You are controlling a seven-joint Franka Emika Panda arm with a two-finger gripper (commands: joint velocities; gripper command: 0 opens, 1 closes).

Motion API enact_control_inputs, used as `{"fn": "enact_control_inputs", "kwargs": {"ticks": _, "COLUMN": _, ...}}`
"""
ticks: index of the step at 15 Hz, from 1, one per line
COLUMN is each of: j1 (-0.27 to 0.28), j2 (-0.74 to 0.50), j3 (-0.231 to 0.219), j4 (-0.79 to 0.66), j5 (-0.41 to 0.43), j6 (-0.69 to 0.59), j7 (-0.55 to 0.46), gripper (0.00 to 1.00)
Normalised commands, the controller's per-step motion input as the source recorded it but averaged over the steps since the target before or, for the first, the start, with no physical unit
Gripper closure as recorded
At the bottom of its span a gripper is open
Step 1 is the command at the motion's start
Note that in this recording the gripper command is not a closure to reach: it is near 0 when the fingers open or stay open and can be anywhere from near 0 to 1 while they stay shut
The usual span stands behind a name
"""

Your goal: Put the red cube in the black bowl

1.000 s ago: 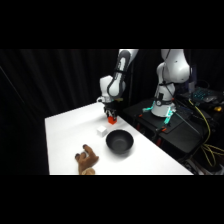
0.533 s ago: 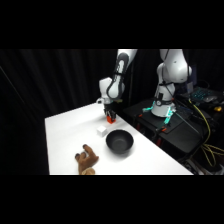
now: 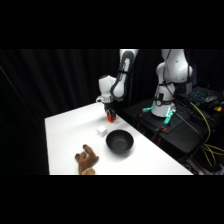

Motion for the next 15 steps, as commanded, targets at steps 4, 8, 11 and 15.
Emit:
{"fn": "enact_control_inputs", "kwargs": {"ticks": 4, "j1": 0.231, "j2": -0.54, "j3": -0.076, "j4": -0.05, "j5": -0.332, "j6": -0.40, "j7": 0.50, "gripper": 1.00}}
{"fn": "enact_control_inputs", "kwargs": {"ticks": 8, "j1": 0.202, "j2": -0.41, "j3": -0.048, "j4": -0.03, "j5": -0.277, "j6": -0.33, "j7": 0.44, "gripper": 1.00}}
{"fn": "enact_control_inputs", "kwargs": {"ticks": 11, "j1": 0.194, "j2": -0.45, "j3": 0.069, "j4": -0.12, "j5": -0.015, "j6": -0.31, "j7": 0.34, "gripper": 1.00}}
{"fn": "enact_control_inputs", "kwargs": {"ticks": 15, "j1": 0.216, "j2": -0.39, "j3": 0.144, "j4": -0.14, "j5": 0.172, "j6": -0.20, "j7": 0.32, "gripper": 1.00}}
